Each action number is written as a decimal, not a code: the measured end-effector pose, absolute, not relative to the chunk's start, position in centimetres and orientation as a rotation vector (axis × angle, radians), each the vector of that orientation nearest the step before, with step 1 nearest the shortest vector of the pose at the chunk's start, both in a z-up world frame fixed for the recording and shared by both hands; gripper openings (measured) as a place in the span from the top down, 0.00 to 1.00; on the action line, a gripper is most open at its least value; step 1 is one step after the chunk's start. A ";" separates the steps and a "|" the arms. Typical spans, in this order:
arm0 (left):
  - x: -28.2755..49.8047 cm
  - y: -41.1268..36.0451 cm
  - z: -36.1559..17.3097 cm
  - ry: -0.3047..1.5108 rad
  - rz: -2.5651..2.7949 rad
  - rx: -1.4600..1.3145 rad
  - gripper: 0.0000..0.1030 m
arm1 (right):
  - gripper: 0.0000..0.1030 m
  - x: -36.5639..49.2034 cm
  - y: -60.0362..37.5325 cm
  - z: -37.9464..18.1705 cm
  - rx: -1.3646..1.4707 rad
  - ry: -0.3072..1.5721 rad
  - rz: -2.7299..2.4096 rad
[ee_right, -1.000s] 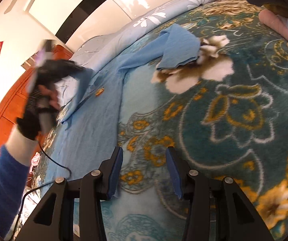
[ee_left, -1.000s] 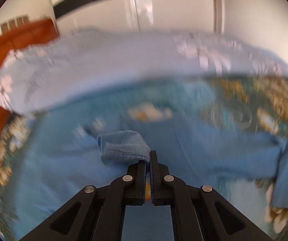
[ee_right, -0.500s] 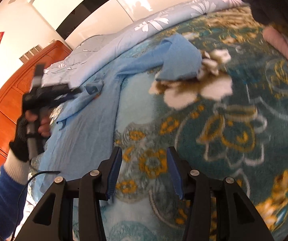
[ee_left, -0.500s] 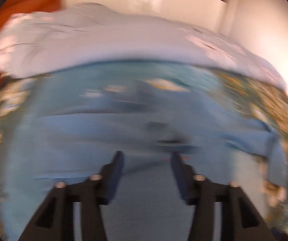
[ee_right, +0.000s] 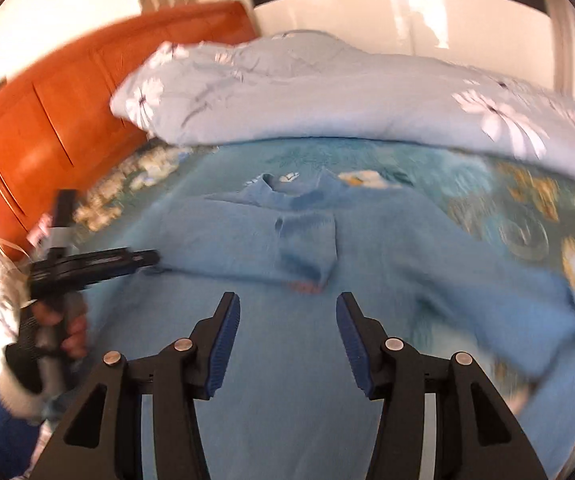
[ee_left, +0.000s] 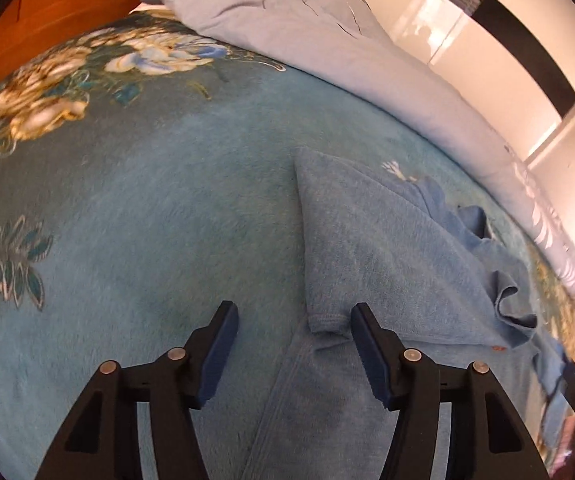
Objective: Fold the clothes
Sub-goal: 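Grasp the other sleeve with the right gripper and fold it over the body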
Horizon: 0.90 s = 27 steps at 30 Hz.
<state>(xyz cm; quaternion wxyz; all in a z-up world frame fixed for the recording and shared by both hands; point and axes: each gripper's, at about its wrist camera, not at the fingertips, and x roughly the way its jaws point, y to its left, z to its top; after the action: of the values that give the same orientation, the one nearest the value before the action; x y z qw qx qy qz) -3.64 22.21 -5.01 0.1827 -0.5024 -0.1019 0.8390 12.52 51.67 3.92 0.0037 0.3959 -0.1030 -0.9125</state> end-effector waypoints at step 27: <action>-1.9 20.2 -5.7 -0.339 2.387 -1.306 0.39 | 0.94 10.2 61.2 -2.1 1.349 -1.287 -2.836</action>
<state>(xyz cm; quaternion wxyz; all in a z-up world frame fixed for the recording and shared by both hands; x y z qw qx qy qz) -1.85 20.18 -5.66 0.1983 -0.4669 -0.1211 0.8532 10.22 61.18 -2.08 -0.1259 0.3942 -0.3761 -0.8291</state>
